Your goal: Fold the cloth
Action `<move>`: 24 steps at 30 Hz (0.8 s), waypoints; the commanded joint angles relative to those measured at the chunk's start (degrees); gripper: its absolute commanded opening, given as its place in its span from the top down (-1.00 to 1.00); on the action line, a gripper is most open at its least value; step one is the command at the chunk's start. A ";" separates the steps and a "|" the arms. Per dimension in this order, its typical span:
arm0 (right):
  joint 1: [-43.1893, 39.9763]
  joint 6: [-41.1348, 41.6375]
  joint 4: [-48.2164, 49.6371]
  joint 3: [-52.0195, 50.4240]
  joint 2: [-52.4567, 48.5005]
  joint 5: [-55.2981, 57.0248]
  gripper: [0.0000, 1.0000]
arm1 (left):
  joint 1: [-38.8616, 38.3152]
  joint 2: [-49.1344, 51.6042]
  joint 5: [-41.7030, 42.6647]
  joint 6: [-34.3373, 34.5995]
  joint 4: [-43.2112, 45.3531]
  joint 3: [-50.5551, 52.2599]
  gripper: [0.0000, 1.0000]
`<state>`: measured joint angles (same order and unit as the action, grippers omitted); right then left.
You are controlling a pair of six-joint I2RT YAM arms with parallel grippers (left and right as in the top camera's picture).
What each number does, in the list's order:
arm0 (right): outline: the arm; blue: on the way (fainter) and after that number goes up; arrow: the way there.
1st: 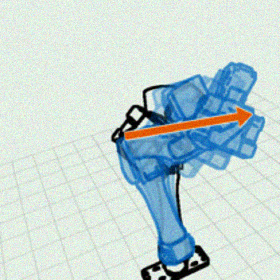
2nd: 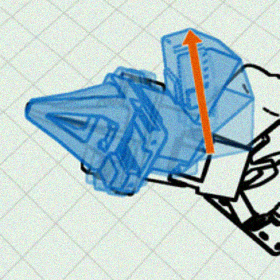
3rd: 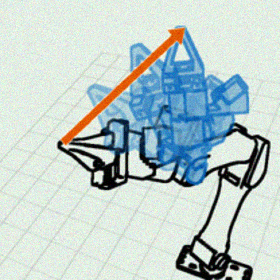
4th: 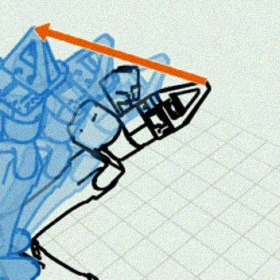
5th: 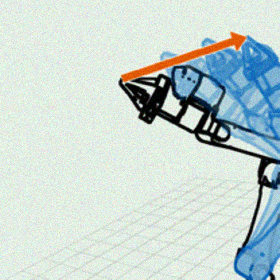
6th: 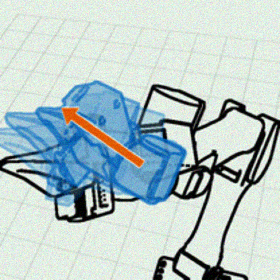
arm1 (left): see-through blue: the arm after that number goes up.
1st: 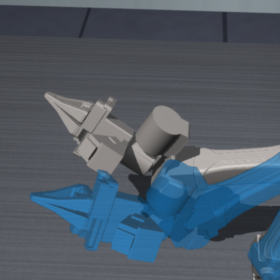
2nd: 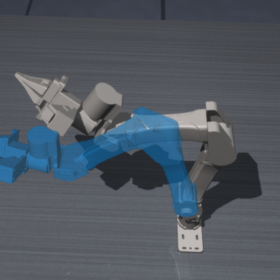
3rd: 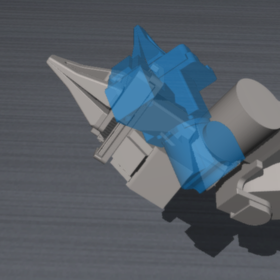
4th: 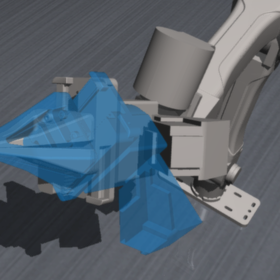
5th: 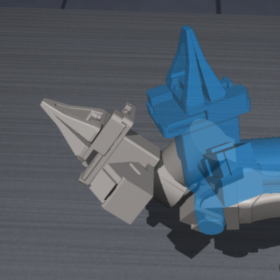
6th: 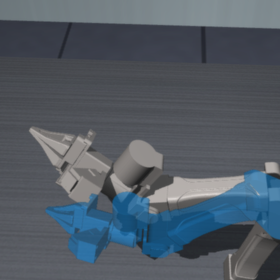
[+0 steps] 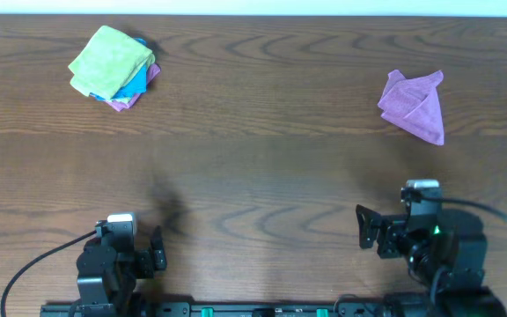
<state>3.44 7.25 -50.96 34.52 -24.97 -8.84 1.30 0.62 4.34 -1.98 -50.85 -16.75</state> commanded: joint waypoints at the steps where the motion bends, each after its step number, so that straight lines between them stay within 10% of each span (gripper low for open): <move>1: -0.37 -3.58 2.75 -5.86 6.10 2.32 -0.99 | -0.26 -0.42 -1.11 -1.90 -2.95 0.61 -0.90; 24: -0.92 -10.32 4.96 -24.15 24.65 4.57 -0.99 | -0.26 -0.42 -1.11 -1.90 -2.95 0.61 -0.90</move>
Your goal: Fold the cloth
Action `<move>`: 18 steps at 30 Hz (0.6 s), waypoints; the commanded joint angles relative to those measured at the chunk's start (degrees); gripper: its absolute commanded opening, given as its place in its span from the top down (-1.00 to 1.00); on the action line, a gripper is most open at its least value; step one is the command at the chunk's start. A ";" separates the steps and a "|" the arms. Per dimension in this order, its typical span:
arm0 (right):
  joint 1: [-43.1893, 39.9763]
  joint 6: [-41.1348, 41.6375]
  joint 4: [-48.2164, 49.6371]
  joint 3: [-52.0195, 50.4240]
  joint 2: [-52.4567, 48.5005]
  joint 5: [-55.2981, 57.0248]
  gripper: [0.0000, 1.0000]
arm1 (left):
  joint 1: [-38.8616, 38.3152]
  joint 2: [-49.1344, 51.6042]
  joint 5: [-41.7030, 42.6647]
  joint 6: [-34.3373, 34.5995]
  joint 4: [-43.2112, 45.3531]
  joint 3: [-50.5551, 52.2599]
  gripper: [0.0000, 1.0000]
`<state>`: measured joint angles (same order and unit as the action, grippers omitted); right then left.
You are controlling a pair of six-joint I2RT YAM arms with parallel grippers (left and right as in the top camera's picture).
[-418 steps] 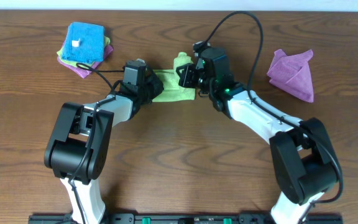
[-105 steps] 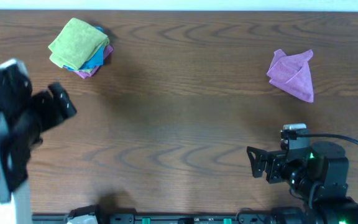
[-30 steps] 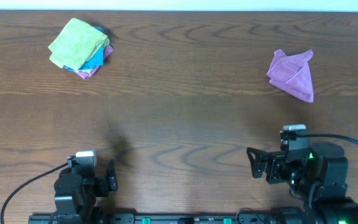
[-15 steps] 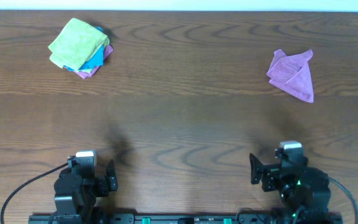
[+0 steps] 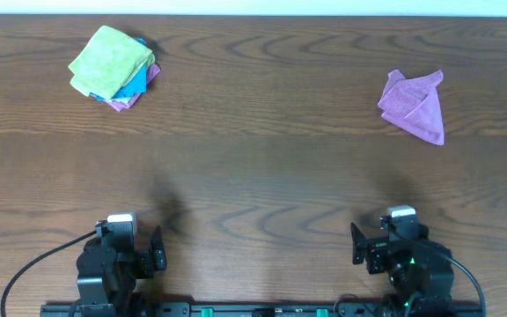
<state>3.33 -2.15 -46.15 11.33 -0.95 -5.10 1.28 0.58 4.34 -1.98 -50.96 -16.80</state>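
A crumpled purple cloth (image 5: 415, 106) lies at the far right of the wooden table (image 5: 253, 176), alone and untouched. My left gripper (image 5: 157, 249) sits low at the near left edge, folded back over its base. At the near right edge my right gripper (image 5: 358, 246) is also drawn back to its base. Both are far from the cloth and hold nothing. The overhead view does not show how far apart their fingers stand.
A stack of folded cloths (image 5: 113, 67), green on top with blue and purple beneath, rests at the far left. The arm bases and cables line the near edge.
My right arm has pulled back towards the near edge and a little to the left, and now sits lower over its base. The left arm and both cloth piles have not moved.
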 commanded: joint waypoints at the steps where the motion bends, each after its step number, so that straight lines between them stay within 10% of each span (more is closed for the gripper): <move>1: -0.81 -0.94 0.13 -0.96 0.63 0.92 -0.98 | -0.24 -0.37 -1.11 -1.90 -2.84 0.66 -0.90; 18: -0.79 -0.92 0.13 -0.96 0.63 1.90 -0.98 | -0.24 -0.37 -1.11 -1.90 -2.84 0.63 -0.91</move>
